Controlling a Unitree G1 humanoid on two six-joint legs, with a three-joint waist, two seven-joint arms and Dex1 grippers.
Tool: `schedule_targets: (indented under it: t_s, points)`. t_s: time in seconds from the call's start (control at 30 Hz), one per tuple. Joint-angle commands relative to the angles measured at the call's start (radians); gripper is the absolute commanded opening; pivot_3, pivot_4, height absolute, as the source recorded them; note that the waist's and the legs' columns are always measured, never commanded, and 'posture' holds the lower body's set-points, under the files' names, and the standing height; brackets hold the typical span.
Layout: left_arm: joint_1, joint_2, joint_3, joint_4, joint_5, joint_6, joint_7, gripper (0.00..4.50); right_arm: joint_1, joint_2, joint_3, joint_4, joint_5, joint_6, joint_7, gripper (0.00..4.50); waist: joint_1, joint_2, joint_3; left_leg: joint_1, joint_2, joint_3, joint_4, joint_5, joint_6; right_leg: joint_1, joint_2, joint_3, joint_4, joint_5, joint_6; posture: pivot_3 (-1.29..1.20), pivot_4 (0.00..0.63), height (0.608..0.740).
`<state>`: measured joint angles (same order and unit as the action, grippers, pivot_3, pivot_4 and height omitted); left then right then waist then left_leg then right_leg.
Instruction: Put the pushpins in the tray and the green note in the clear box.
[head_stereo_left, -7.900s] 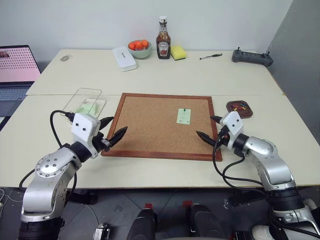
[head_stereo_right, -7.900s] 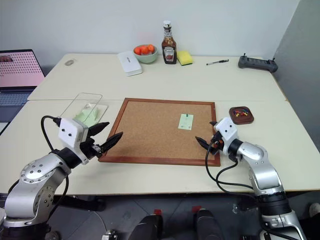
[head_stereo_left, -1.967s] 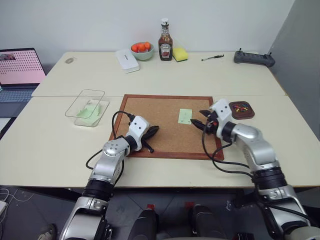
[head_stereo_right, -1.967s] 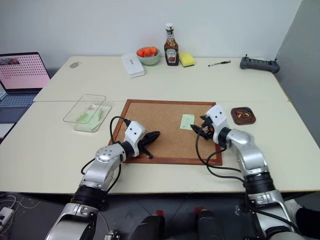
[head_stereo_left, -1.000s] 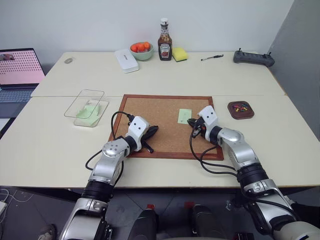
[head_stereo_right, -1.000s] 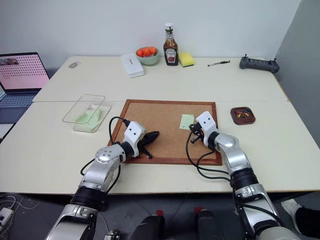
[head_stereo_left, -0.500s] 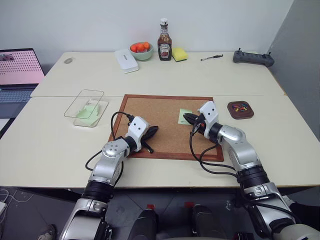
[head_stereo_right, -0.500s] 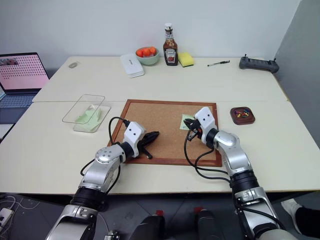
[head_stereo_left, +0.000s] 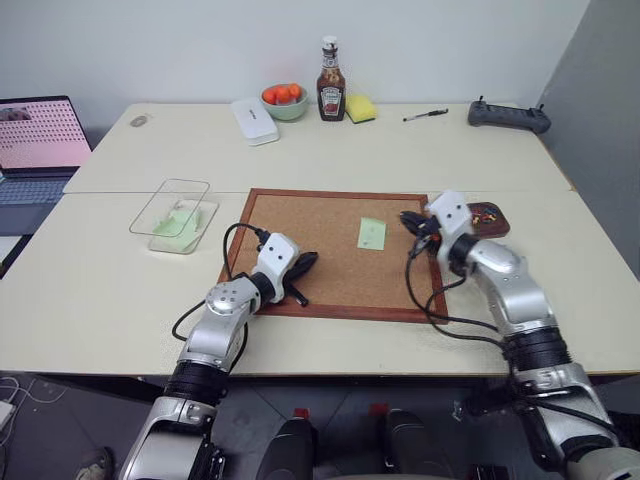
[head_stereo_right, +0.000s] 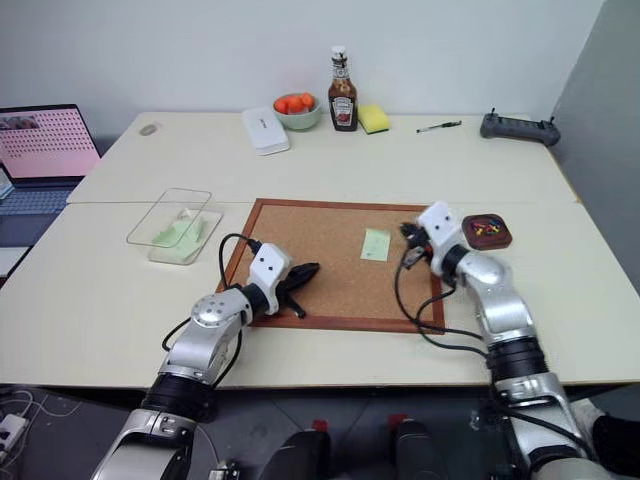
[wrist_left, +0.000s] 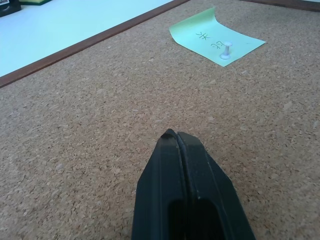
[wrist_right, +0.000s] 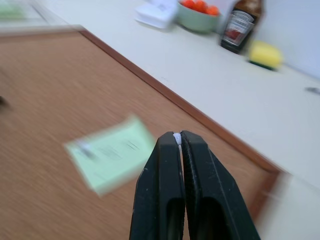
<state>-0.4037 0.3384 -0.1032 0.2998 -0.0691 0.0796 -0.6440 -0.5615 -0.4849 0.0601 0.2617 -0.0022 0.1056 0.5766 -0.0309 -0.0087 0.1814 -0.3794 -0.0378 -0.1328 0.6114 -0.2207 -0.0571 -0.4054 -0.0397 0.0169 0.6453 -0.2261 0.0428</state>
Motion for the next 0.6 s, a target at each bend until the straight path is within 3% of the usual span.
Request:
schedule_targets:
  t_s: [0.03,0.23,0.47,0.6]
  points:
    - [0.021,-0.001,-0.023,0.028,0.021,0.013,-0.003,0.00,-0.041,-0.133,0.011,0.125,-0.176,-0.100,-0.113,0.01,0.000,0.000,0.000,0.000,0.000,0.000,0.000,0.000,0.000,0.000,0.000,0.000,0.000,0.000,0.000,0.00,0.150,0.740]
    - [0.008,-0.008,-0.029,0.044,0.025,0.008,-0.006,0.00,-0.114,-0.182,0.078,0.318,-0.296,-0.170,-0.170,0.01,-0.003,0.001,0.000,0.001,0.000,0.001,0.000,0.000,0.000,0.000,0.000,0.001,0.000,0.000,0.000,0.00,0.150,0.740]
    - [0.010,-0.002,-0.029,0.042,0.024,0.004,-0.006,0.00,-0.158,-0.163,0.100,0.432,-0.303,-0.199,-0.159,0.01,0.000,0.000,0.000,0.000,-0.001,0.001,0.000,0.001,0.001,0.001,-0.001,0.001,0.000,0.000,0.000,0.00,0.150,0.740]
    - [0.019,0.004,-0.026,0.032,0.024,0.006,-0.005,0.00,-0.174,-0.169,0.107,0.472,-0.321,-0.179,-0.184,0.86,-0.001,0.000,0.000,0.000,-0.001,0.001,0.000,0.001,0.001,0.001,-0.001,0.001,0.000,0.000,0.000,0.00,0.150,0.740]
